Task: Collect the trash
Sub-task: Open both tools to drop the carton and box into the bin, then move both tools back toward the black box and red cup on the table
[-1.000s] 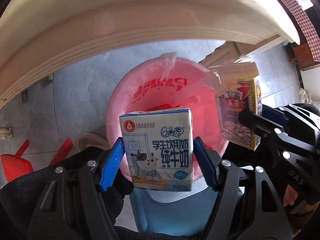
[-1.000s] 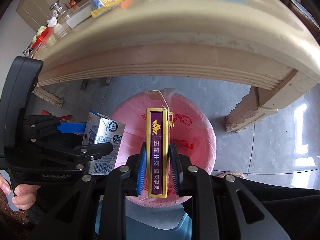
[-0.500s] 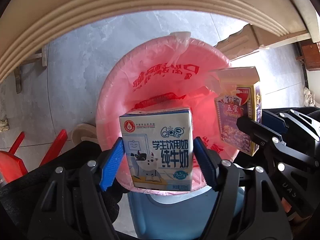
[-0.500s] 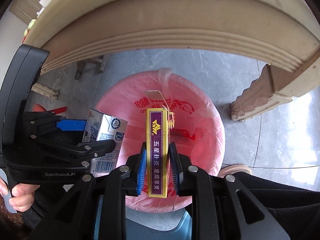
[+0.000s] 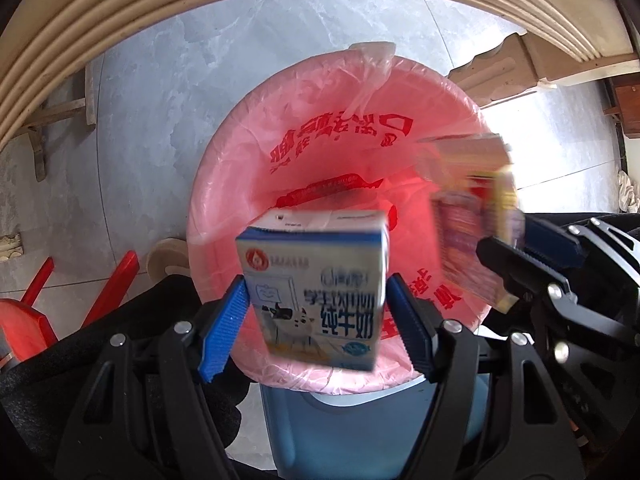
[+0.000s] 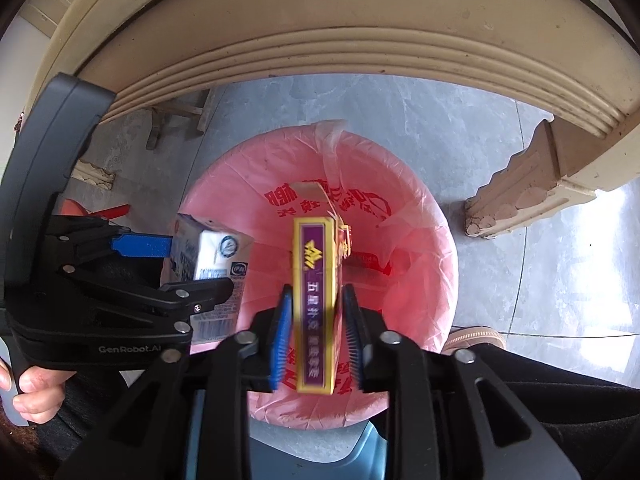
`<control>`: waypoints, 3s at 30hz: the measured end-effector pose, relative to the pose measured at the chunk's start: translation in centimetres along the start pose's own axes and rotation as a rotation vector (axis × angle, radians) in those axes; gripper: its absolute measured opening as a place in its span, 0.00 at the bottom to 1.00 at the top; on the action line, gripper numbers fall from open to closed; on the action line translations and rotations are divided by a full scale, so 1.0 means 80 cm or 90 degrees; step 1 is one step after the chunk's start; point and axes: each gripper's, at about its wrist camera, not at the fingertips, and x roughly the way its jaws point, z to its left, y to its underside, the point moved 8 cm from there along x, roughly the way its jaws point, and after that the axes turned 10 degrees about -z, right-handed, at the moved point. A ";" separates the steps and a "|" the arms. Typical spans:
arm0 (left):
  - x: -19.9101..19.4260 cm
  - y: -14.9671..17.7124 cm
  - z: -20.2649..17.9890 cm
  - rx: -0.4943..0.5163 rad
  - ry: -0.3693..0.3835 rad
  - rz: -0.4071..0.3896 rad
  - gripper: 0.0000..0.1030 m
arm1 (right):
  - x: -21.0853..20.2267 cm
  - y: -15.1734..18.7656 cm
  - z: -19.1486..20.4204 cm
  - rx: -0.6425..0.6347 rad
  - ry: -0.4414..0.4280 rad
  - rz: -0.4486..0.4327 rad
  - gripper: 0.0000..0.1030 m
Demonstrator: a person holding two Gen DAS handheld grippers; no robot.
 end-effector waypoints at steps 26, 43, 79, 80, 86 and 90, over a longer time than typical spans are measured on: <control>-0.017 -0.001 0.013 -0.011 -0.022 -0.005 0.77 | -0.020 -0.005 0.001 0.007 0.001 -0.015 0.73; -0.302 -0.029 0.029 -0.013 -0.056 -0.178 0.80 | -0.238 -0.084 0.015 -0.056 -0.025 -0.172 0.80; -0.438 -0.212 0.046 -0.034 -0.119 -0.174 0.84 | -0.390 -0.248 0.033 -0.123 -0.038 -0.305 0.85; -0.436 -0.215 0.044 -0.032 -0.119 -0.172 0.84 | -0.389 -0.250 0.030 -0.121 -0.036 -0.304 0.85; -0.417 -0.233 0.026 -0.023 -0.111 -0.152 0.84 | -0.377 -0.260 0.000 -0.097 -0.024 -0.299 0.85; -0.402 -0.244 0.006 -0.006 -0.104 -0.139 0.84 | -0.370 -0.266 -0.016 -0.082 -0.022 -0.293 0.85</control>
